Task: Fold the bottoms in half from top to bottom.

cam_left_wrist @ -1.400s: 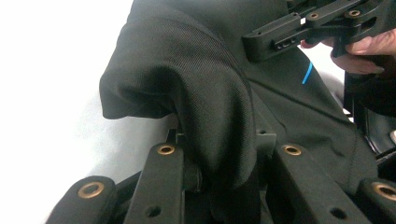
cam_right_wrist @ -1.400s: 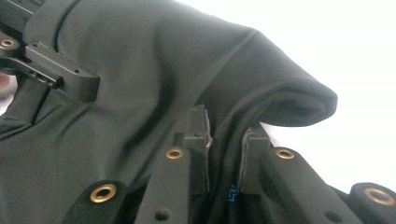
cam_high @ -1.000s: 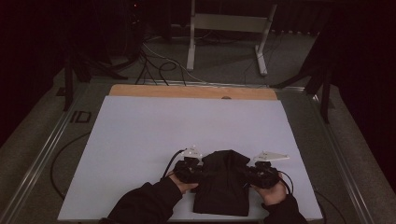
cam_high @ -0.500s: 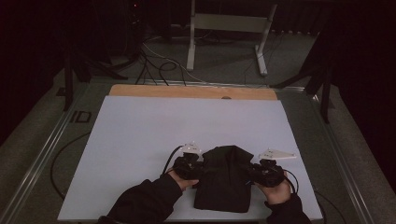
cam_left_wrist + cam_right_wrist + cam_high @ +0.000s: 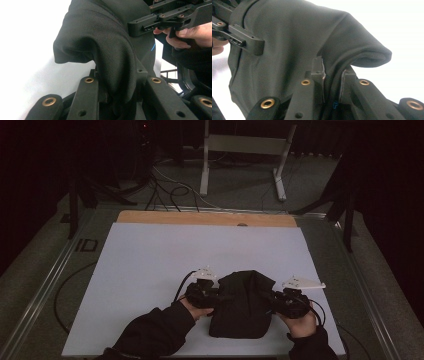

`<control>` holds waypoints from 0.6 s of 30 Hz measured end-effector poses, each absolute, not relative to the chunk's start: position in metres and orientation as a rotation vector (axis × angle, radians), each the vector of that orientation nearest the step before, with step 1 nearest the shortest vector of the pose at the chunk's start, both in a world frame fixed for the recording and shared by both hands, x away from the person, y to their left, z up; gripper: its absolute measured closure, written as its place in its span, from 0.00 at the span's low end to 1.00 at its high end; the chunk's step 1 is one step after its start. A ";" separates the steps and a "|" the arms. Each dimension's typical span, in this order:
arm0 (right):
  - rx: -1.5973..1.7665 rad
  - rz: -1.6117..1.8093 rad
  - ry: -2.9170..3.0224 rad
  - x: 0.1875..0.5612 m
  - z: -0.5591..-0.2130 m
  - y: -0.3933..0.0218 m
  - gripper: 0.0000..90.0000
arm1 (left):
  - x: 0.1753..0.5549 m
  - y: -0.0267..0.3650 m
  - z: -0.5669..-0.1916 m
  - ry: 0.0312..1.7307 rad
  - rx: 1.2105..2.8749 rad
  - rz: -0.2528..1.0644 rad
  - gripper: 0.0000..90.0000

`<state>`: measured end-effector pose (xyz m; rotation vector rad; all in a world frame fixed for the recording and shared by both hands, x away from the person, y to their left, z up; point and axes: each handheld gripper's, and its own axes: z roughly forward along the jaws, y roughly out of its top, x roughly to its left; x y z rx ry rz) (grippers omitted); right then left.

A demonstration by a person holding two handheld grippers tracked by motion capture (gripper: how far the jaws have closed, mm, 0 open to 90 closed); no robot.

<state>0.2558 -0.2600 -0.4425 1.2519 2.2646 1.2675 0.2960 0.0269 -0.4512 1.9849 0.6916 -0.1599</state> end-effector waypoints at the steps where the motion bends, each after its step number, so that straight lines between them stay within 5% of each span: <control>1: 1.248 1.269 2.262 0.256 -0.440 -0.260 0.87 | 0.296 0.027 -0.450 0.693 1.981 -0.160 0.82; 18: 1.189 1.285 2.227 0.266 -0.415 -0.258 0.87 | 0.307 0.034 -0.428 0.681 1.953 -0.127 0.82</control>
